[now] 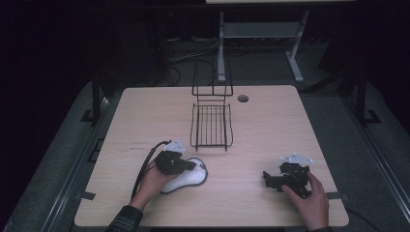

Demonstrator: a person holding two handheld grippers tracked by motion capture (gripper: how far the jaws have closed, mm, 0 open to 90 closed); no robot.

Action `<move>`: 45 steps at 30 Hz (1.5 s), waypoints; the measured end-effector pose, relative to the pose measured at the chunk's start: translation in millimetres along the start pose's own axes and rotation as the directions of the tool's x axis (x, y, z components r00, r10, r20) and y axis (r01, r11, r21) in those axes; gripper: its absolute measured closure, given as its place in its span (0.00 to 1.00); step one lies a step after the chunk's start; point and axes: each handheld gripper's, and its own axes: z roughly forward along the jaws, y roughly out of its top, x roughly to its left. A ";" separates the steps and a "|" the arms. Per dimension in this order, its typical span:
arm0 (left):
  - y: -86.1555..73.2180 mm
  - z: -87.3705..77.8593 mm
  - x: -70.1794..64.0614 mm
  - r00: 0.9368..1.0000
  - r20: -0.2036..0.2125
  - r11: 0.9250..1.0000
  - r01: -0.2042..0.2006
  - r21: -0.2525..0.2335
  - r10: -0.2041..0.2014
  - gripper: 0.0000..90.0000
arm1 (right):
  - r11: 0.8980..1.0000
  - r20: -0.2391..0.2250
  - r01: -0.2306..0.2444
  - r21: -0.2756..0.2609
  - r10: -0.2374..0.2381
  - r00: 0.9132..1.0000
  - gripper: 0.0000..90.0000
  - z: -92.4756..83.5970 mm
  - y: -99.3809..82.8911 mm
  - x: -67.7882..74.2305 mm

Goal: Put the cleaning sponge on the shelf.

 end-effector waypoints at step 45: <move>-26.6 -6.1 19.0 1.000 0.019 0.997 -0.025 0.080 0.023 0.15 | 1.000 0.000 0.004 -0.002 -0.004 1.000 0.00 0.0 -0.2 -0.2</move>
